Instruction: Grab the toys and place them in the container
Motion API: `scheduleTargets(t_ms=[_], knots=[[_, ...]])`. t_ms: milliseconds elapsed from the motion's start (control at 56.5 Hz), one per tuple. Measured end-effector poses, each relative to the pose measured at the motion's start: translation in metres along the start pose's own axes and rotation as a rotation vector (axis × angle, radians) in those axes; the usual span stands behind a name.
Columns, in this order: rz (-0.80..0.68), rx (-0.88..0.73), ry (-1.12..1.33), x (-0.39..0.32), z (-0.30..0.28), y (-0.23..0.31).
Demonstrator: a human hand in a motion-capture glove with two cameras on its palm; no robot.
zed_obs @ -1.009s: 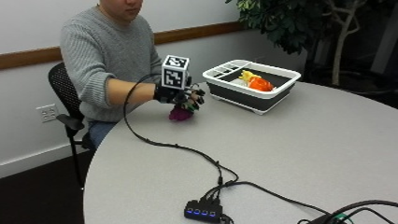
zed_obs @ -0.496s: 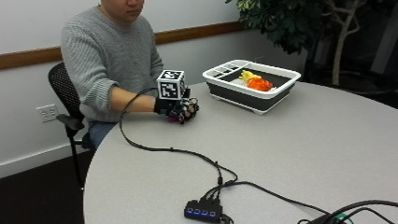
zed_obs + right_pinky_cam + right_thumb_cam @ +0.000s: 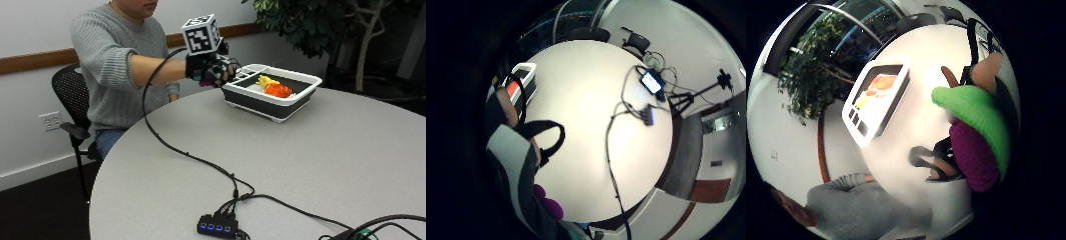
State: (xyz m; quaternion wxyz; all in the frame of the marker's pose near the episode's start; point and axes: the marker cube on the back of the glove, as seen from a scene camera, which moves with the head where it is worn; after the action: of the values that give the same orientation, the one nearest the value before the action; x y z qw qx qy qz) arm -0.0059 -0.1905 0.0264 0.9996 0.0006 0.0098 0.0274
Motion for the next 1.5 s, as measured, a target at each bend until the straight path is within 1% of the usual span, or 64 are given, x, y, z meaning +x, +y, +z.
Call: scheduleTargets(t_ms=[195, 265, 319, 407, 513, 637, 672, 885, 938, 991, 1115, 1186, 1274, 1380, 1504], knots=[[-0.191, -0.048, -0.061, -0.141, 0.043, -0.055], [-0.229, -0.060, -0.065, -0.171, 0.054, -0.069], [-0.231, -0.069, -0.048, -0.185, 0.063, -0.077], [-0.218, -0.090, -0.027, -0.193, 0.076, -0.085], [-0.197, -0.119, -0.057, -0.190, 0.086, -0.087], [-0.174, -0.312, -0.119, -0.183, 0.101, -0.080], [-0.176, -0.336, -0.117, -0.183, 0.104, -0.078], [-0.210, -0.306, -0.107, -0.177, 0.095, -0.065], [-0.222, -0.294, -0.105, -0.171, 0.089, -0.056], [-0.244, -0.272, -0.109, -0.155, 0.077, -0.033], [-0.242, -0.219, -0.116, -0.064, 0.033, 0.047], [-0.153, -0.167, -0.066, -0.019, 0.023, 0.086], [-0.001, -0.134, -0.031, 0.025, 0.013, 0.117], [0.038, -0.141, -0.026, 0.040, 0.010, 0.143], [-0.004, -0.207, -0.046, 0.023, 0.026, 0.193]])
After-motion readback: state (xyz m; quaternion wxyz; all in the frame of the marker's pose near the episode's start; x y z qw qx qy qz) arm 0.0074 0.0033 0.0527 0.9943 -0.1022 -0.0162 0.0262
